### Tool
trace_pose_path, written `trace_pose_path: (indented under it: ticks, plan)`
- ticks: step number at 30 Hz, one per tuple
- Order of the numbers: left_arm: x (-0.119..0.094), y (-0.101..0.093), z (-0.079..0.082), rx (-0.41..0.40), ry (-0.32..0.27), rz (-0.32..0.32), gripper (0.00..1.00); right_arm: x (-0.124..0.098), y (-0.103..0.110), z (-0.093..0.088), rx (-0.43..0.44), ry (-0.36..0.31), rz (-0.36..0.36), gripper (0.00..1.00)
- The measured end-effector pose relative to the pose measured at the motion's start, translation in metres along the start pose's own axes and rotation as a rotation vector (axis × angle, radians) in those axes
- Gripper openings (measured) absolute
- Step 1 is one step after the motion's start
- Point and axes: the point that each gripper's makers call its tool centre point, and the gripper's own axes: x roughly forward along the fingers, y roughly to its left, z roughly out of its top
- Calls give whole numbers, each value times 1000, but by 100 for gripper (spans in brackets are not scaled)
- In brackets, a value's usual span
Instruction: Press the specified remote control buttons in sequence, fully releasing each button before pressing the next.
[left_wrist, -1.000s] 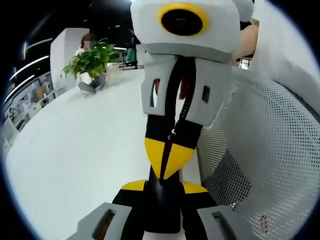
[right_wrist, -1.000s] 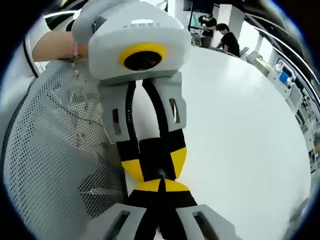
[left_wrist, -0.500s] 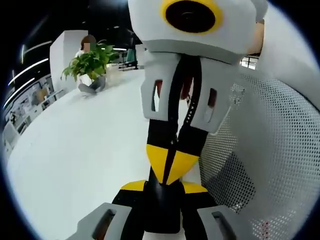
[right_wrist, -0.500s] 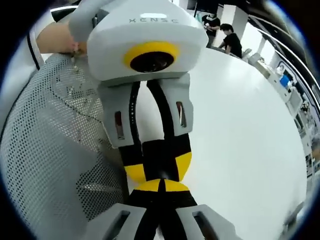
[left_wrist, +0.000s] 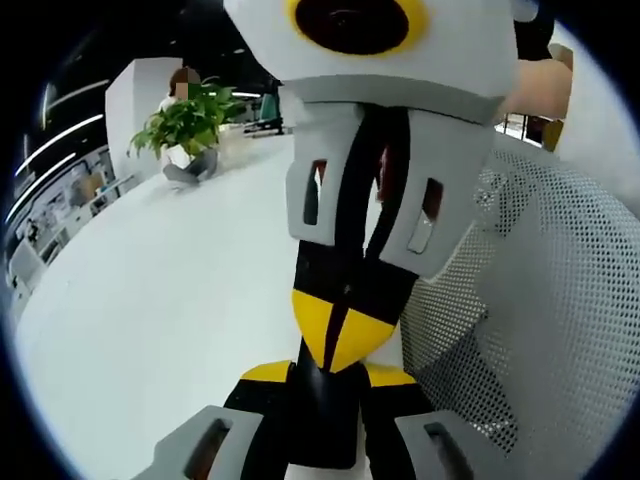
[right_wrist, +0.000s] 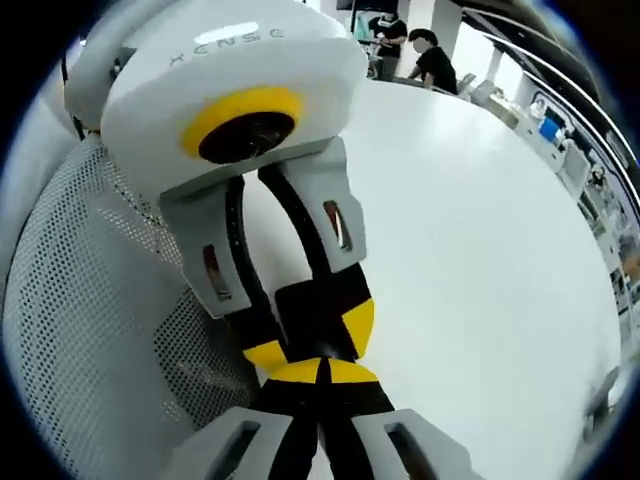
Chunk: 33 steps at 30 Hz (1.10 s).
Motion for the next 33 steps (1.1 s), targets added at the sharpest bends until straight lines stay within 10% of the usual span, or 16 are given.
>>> trace_pose_path:
  ticks: [33]
  plan:
    - [3, 4, -1, -41, -5, 55, 26, 2, 2, 1, -165, 23, 39, 0]
